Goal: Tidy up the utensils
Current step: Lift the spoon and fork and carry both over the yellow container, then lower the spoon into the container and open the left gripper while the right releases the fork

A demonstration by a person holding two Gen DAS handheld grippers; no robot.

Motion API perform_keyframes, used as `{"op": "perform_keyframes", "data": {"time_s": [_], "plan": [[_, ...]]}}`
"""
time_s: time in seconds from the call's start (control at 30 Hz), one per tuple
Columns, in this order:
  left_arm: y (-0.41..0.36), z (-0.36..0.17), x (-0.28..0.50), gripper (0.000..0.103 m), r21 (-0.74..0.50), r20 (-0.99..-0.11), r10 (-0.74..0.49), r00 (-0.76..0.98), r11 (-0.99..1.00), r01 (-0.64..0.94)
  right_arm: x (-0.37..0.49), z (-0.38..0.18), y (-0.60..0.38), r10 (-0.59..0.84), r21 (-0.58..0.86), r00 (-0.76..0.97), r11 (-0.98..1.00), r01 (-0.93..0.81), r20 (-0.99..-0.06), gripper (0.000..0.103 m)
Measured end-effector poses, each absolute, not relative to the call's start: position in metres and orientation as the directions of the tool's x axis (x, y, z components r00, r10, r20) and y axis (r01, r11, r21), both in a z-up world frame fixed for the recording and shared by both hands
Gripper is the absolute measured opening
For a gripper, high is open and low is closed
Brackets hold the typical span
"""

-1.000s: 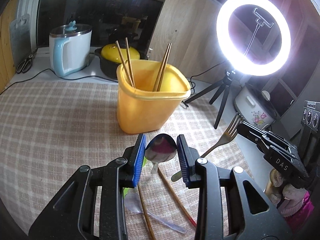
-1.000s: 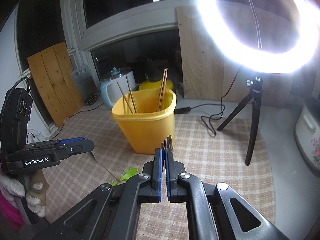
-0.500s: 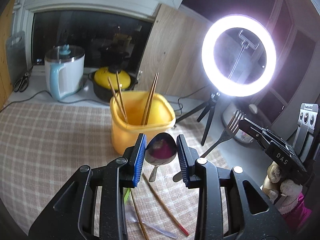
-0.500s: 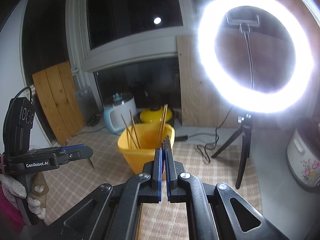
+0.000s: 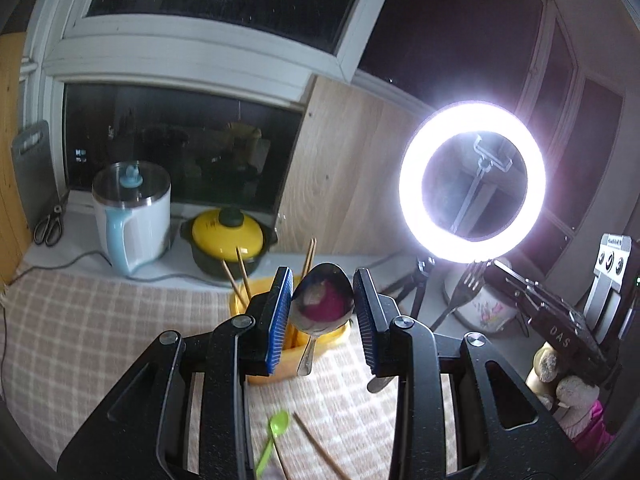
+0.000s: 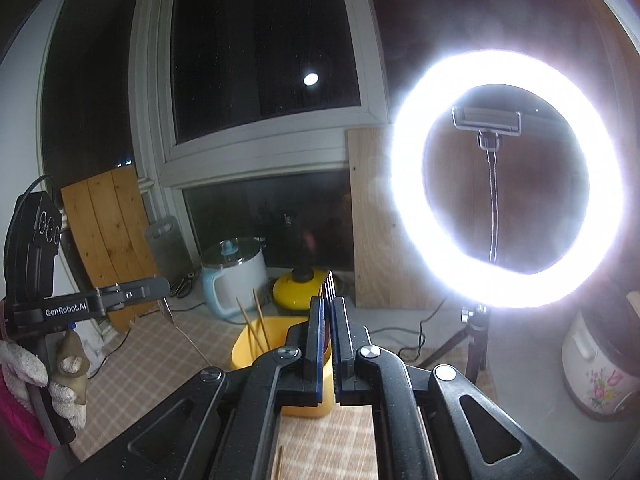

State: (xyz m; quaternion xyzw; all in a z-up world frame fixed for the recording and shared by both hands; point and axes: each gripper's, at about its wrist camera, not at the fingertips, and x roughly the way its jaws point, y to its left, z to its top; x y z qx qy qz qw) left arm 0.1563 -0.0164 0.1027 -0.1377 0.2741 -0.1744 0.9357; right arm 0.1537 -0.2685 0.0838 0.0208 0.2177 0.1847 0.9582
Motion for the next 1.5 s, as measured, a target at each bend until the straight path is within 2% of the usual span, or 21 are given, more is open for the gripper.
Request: {"op": "perform_keyframes", "data": {"time_s": [0.2, 0.53, 0.87, 1.17, 1.5], "plan": [[-0.009, 0.106, 0.182, 0.031, -0.368, -0.459, -0.389, 0.799, 0.901, 0.228, 0.174, 0.090, -0.258, 0.354, 0.108, 0.843, 0.934, -0.340, -0.404, 0.000], [-0.001, 0.078, 0.218, 0.031, -0.386, -0.510, -0.360, 0.781, 0.907, 0.167, 0.213, 0.086, -0.240, 0.314, 0.081, 0.855, 0.948, -0.308, -0.412, 0.000], [-0.001, 0.040, 0.235, 0.031, -0.412, -0.562, -0.361, 0.744, 0.902, 0.126, 0.244, 0.047, -0.218, 0.294, 0.062, 0.826, 0.951, -0.302, -0.482, 0.000], [-0.010, 0.009, 0.244, 0.031, -0.435, -0.602, -0.381, 0.702, 0.893, 0.111, 0.258, 0.006, -0.205, 0.307, 0.082, 0.772, 0.945, -0.317, -0.557, 0.000], [-0.020, -0.016, 0.248, 0.031, -0.439, -0.637, -0.386, 0.667, 0.893, 0.098, 0.266, -0.017, -0.197, 0.338, 0.127, 0.724, 0.935, -0.331, -0.601, 0.002]]}}
